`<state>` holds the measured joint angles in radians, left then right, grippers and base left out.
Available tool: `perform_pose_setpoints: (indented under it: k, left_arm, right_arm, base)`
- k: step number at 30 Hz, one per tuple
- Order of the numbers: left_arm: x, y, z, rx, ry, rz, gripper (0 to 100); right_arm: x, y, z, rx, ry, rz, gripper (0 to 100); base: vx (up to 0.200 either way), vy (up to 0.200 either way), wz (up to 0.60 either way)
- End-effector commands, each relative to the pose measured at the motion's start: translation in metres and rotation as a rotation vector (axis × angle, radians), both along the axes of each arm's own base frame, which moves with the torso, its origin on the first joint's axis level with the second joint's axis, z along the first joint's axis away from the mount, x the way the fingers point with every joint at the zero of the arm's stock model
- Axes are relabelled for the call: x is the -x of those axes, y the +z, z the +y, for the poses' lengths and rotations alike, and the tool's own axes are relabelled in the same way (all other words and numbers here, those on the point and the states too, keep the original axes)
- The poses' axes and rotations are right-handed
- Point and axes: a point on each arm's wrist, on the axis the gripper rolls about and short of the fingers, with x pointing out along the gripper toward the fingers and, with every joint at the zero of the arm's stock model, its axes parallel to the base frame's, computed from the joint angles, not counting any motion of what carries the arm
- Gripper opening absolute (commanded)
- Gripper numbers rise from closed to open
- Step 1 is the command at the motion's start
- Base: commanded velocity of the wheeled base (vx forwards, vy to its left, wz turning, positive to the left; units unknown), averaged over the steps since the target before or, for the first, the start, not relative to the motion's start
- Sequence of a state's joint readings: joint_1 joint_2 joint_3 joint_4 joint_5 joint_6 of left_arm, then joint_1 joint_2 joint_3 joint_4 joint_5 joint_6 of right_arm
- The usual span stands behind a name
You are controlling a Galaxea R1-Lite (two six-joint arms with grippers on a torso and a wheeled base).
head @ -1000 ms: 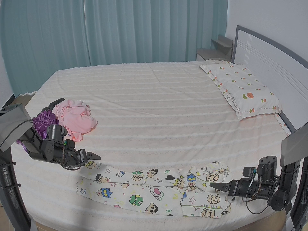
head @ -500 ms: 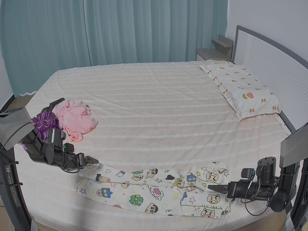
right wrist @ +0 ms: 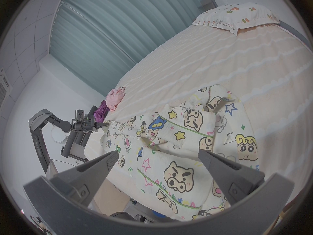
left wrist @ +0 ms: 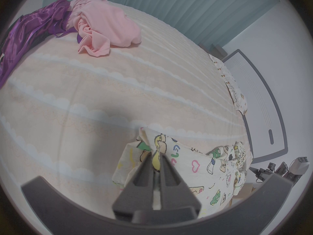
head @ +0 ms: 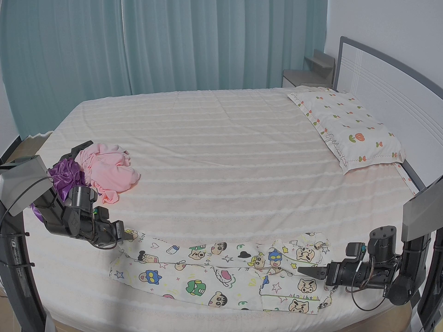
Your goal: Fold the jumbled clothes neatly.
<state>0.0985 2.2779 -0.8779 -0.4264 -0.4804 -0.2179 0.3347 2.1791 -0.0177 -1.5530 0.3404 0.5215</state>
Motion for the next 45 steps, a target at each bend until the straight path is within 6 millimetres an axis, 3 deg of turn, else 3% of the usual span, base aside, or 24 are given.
perform_pose_setpoints:
  k: [1,16,24,32,33,45]
  left_arm:
    - [0.001,0.004,0.000,-0.001,0.000,-0.009,0]
    - [-0.011,0.032,-0.006,-0.003,-0.008,-0.123,0]
    - [-0.023,0.037,-0.022,0.047,0.016,-0.182,0]
    - [-0.025,0.033,-0.025,0.083,0.051,-0.179,0]
    - [-0.025,0.030,-0.025,0.083,0.052,-0.172,100]
    - [-0.024,0.027,-0.020,0.083,0.064,-0.165,100]
  right_arm:
    - [0.003,0.000,-0.001,0.001,0.001,0.003,100]
    - [0.003,0.000,-0.001,0.003,0.003,0.003,100]
    - [0.003,-0.003,-0.001,0.008,0.004,0.012,100]
    - [0.003,-0.003,-0.001,0.009,0.006,0.013,100]
    - [0.003,-0.003,-0.001,0.010,0.006,0.014,100]
    - [0.003,-0.005,-0.001,0.012,0.006,0.020,100]
  base:
    - [0.000,0.000,0.00]
    - [0.000,0.000,0.00]
    - [0.000,0.000,0.00]
    - [0.000,0.000,0.00]
    - [0.000,0.000,0.00]
    - [0.000,0.000,0.00]
